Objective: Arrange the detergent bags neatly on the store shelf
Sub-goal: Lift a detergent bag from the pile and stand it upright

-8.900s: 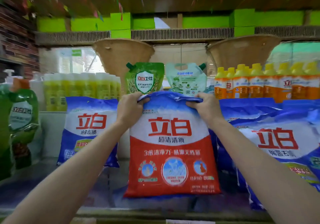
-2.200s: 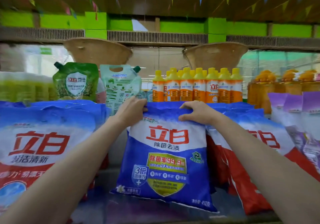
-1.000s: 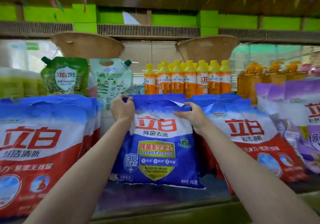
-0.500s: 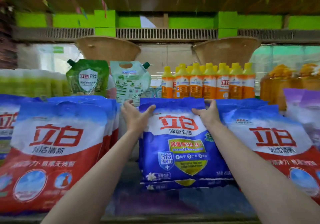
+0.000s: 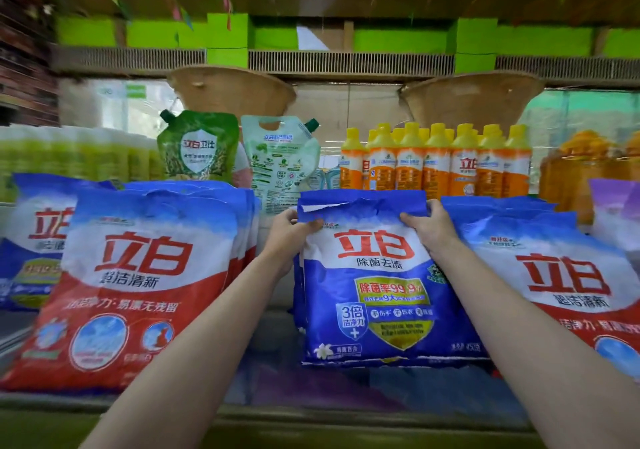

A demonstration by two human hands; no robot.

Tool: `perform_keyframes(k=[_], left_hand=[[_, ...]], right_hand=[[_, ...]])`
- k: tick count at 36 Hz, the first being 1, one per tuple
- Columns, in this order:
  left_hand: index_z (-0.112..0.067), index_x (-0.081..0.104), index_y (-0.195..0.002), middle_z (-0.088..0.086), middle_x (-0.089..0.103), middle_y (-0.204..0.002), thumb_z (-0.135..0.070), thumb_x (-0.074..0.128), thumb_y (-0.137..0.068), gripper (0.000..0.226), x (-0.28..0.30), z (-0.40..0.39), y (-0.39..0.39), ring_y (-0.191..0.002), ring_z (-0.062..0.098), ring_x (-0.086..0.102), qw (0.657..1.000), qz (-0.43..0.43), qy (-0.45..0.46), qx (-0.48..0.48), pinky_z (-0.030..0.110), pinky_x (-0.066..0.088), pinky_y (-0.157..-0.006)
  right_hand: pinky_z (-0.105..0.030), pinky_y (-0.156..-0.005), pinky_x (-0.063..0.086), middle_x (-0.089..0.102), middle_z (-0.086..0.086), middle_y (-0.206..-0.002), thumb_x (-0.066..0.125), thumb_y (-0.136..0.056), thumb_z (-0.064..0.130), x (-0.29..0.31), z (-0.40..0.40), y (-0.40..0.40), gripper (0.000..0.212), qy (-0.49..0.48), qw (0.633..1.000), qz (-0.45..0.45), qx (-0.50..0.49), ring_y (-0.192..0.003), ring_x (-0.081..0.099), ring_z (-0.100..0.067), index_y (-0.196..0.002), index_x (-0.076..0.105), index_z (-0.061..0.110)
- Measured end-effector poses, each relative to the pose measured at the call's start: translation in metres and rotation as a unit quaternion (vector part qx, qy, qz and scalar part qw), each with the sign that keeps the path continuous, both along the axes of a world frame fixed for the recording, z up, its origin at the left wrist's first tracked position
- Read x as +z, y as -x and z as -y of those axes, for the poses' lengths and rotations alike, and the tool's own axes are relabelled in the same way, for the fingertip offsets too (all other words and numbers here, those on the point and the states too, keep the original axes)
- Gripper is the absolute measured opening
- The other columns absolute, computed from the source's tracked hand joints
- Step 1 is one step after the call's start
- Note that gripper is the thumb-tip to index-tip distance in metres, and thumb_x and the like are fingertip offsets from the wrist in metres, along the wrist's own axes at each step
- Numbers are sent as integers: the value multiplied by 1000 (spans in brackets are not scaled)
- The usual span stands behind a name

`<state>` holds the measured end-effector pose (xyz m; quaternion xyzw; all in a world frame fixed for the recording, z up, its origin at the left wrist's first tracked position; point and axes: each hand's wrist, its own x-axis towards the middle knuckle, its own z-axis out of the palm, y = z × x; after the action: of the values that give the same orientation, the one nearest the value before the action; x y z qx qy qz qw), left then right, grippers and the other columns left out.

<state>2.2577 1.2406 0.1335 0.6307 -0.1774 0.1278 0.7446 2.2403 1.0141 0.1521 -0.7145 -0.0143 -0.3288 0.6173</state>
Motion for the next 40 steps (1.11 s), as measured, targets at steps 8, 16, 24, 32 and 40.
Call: perform_keyframes(k=[8, 16, 24, 32, 40], left_hand=[[-9, 64, -93, 5, 68, -89, -3, 69, -81, 14, 8, 1, 3, -79, 21, 66, 998, -57, -37, 11, 35, 56, -74], [-43, 69, -75, 7, 38, -145, -35, 80, -46, 32, -14, -3, -75, -117, 31, 53, 991, -109, -43, 65, 43, 51, -95], [-11, 60, -101, 11, 67, -96, -4, 60, -89, 14, 3, 4, 12, -76, 23, 64, 995, -82, 24, -43, 37, 54, -73], [-10, 59, -86, 8, 63, -82, -2, 59, -88, 8, 33, -2, 30, -67, 20, 60, 998, -25, 43, 27, 32, 52, -67], [-13, 56, -68, 14, 60, -82, -13, 68, -82, 19, 38, -53, 19, -75, 25, 59, 990, -15, -34, 135, 40, 51, -71]], right_hand=[[-30, -50, 53, 65, -13, -82, 63, -85, 3, -2, 1, 8, 18, -100, 990, -60, 73, -45, 63, -19, -102, 59, -2], [-40, -65, 54, 62, -16, -98, 52, -91, 2, 3, -5, 10, 28, -117, 983, -52, 129, -71, 63, -30, -119, 51, 4], [-36, -51, 58, 70, -11, -93, 50, -94, 5, -4, 1, 24, 19, -111, 965, -49, 233, -66, 71, -23, -111, 54, 12], [-32, -56, 57, 67, -8, -86, 60, -86, 0, 3, -22, 36, 19, -164, 977, 58, 123, -63, 65, -19, -102, 55, 9], [-39, -80, 52, 68, -2, -81, 59, -86, -2, 0, -70, 33, 23, -127, 980, 72, 138, -73, 63, -19, -109, 58, 2]])
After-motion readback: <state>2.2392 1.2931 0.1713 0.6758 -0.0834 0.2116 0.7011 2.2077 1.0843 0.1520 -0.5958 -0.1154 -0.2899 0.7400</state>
